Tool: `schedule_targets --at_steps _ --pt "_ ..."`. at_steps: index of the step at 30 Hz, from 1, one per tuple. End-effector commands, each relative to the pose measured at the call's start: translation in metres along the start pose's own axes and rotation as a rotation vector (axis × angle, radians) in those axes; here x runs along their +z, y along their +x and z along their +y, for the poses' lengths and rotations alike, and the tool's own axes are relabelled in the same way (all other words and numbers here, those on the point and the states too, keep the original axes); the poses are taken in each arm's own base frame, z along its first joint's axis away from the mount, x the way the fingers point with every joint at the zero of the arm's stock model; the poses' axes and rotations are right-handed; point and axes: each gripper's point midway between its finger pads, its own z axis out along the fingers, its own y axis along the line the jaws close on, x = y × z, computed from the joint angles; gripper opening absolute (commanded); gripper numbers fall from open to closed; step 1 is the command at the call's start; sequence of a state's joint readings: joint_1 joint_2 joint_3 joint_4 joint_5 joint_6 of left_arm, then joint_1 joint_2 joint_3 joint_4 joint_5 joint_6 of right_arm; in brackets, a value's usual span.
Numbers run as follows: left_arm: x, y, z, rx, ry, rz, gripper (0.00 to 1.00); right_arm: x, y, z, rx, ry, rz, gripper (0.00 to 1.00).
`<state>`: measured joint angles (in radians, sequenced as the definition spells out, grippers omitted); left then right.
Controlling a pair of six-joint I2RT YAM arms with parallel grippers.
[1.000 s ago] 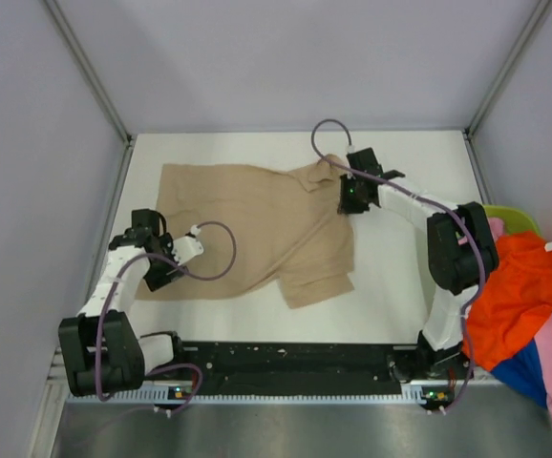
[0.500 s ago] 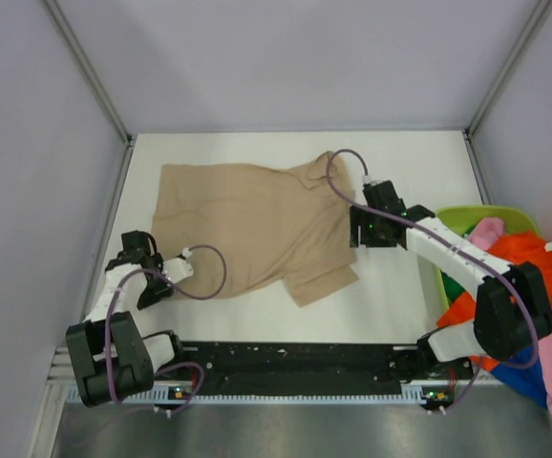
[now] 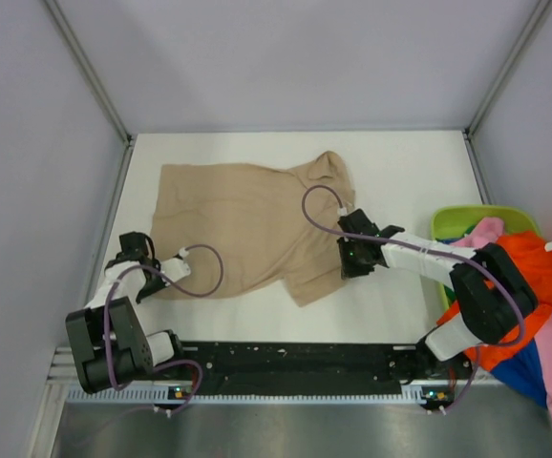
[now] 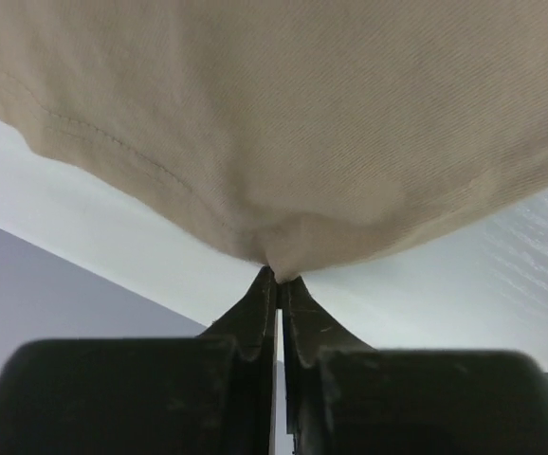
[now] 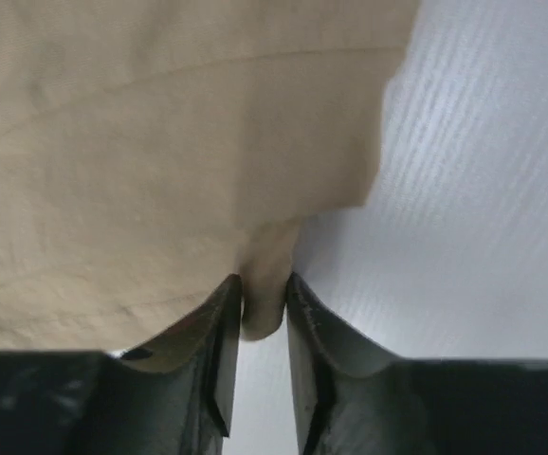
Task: Fold and stack the t-shirts
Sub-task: Flatten out the tshirt
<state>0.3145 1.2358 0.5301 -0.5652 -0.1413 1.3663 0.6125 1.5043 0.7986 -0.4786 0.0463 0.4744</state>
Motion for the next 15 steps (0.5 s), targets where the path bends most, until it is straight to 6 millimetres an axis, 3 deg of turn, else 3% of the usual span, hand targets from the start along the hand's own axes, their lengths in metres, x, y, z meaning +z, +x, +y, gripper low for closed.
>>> schedule_targets --at_steps 1,2,4,7,12,15 --pt "-0.004 -0.019 0.002 -0.063 -0.038 -0.119 0.0 0.018 0.016 0.017 0.016 -0.096 0.053 0.09" --pt "-0.007 -0.021 0.008 -0.084 -0.06 -0.133 0.0 0.015 0.013 0.019 0.016 -0.111 0.043 0.0" --pt "-0.019 -0.025 0.027 -0.16 -0.121 -0.158 0.0 0.002 0.003 0.025 0.013 -0.137 0.004 0.0" --pt "-0.04 -0.029 0.053 -0.256 -0.171 -0.185 0.0 -0.037 -0.027 0.034 0.0 -0.175 -0.111 0.0" --pt "-0.087 -0.032 0.077 -0.361 -0.225 -0.233 0.0 -0.137 -0.079 0.032 -0.045 -0.164 -0.354 0.0" --pt "-0.122 -0.027 0.082 -0.386 -0.269 -0.247 0.0 -0.204 -0.094 0.019 -0.07 -0.143 -0.503 0.0"
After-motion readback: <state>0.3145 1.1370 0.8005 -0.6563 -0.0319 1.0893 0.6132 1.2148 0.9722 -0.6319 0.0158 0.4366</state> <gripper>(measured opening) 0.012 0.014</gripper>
